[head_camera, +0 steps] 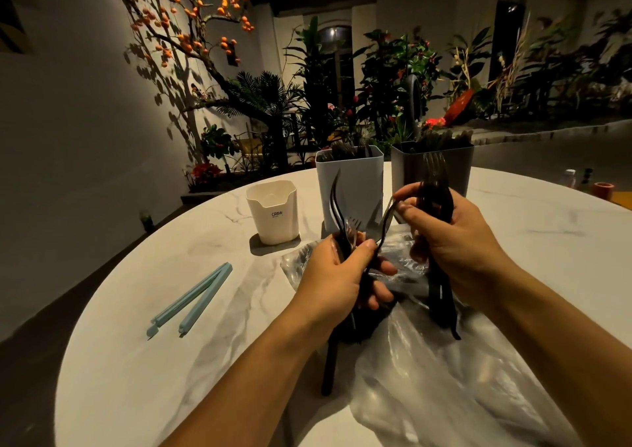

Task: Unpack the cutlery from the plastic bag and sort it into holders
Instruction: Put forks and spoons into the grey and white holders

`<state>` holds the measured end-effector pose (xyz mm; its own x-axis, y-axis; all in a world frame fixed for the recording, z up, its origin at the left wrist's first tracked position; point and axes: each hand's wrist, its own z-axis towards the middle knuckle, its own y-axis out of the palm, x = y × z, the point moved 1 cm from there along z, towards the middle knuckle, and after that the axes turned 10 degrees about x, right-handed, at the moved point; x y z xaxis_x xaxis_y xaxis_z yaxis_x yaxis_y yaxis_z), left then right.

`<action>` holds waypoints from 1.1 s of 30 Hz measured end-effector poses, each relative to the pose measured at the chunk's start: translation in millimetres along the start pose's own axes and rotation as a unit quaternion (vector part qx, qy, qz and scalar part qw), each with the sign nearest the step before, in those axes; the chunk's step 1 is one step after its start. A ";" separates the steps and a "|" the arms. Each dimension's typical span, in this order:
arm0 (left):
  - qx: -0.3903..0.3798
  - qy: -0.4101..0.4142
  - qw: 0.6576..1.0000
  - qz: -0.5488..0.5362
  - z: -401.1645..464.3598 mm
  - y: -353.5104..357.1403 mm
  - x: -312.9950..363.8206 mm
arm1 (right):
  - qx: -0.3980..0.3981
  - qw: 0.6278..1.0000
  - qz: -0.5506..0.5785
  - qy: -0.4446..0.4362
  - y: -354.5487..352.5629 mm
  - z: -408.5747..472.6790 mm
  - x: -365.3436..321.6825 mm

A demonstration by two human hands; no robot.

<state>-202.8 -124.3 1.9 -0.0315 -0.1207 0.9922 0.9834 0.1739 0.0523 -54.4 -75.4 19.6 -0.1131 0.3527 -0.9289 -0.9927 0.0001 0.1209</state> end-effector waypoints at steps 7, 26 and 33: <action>0.009 0.041 0.999 0.017 -1.7 1.4 -2.9 | 0.045 0.981 -0.137 -0.126 8.6 -2.4 4.5; 0.057 0.029 0.998 -0.021 0.7 0.9 -2.0 | -0.003 0.993 -0.121 0.006 21.2 -9.2 3.4; 0.061 0.038 0.997 0.007 -3.0 5.9 -5.4 | -0.004 0.997 -0.070 0.021 28.0 -10.0 -0.9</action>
<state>-196.4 -125.6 -3.5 0.0000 -0.1907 0.9816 0.9547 0.2922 0.0568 -82.5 -85.1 20.3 0.0257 0.3104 -0.9503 -0.9991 0.0401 -0.0140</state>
